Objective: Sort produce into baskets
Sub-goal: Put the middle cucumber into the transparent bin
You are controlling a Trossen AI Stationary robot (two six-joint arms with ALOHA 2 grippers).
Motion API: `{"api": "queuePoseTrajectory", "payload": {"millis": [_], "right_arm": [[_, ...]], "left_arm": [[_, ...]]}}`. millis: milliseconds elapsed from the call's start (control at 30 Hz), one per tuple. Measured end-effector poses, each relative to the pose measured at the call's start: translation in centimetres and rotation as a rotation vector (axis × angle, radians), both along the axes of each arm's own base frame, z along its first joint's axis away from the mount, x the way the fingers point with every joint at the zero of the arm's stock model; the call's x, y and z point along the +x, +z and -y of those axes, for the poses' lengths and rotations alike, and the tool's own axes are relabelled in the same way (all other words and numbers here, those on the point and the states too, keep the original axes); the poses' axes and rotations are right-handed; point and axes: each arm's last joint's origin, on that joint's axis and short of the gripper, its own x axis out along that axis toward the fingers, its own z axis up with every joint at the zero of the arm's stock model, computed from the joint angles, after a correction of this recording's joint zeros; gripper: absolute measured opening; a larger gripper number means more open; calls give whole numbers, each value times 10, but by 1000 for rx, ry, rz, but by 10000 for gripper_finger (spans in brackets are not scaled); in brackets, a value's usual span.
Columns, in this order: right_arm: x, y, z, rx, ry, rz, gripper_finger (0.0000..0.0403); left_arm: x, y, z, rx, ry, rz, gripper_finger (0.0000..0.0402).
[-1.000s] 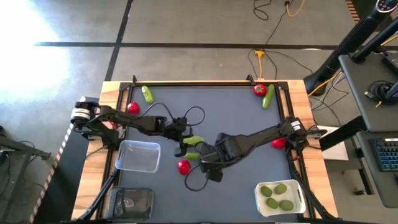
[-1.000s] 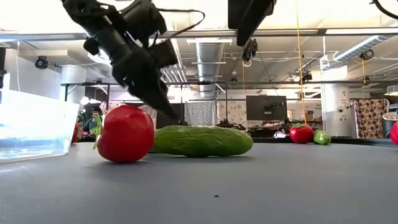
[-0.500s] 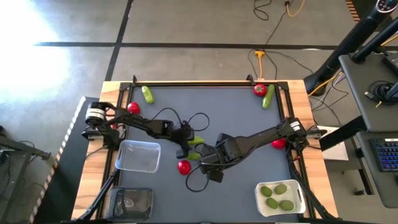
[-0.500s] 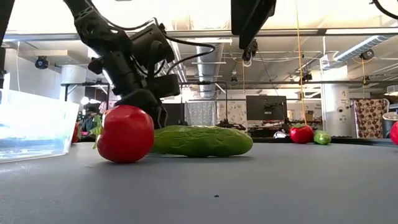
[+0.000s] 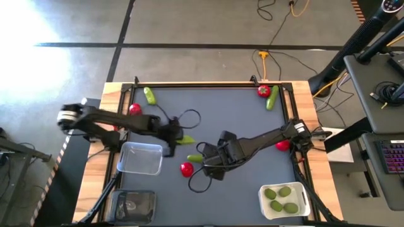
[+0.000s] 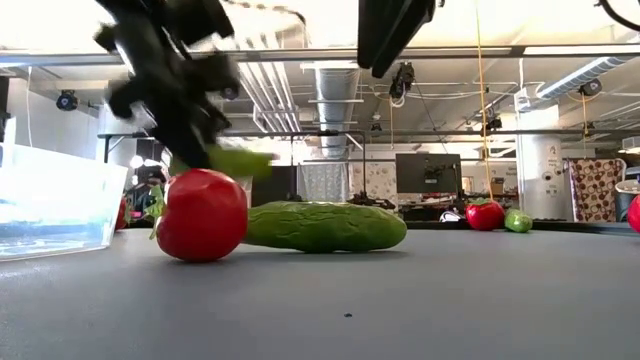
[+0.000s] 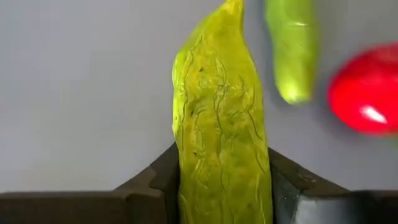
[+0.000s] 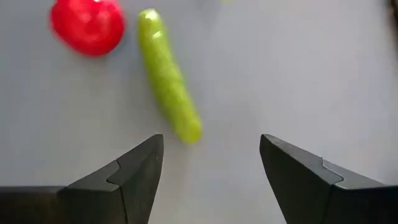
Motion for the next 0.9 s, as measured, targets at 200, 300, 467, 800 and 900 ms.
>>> {"api": "queuePoseTrajectory", "payload": {"millis": [200,300,467,800,900], "right_arm": [[7,1,20,-125,25,13,245],[15,1,35,-144,33,28,241],[27,0,59,-146,24,74,237],[30,-3,74,-134,-1,78,236],[30,-3,73,-133,3,75,236]], "left_arm": [[-58,37,5,-76,5,-60,155],[-82,42,10,-112,44,-139,154],[-107,43,23,-241,80,-263,149],[-125,-1,33,-251,158,-463,149],[-124,-9,33,-248,162,-475,153]]}}
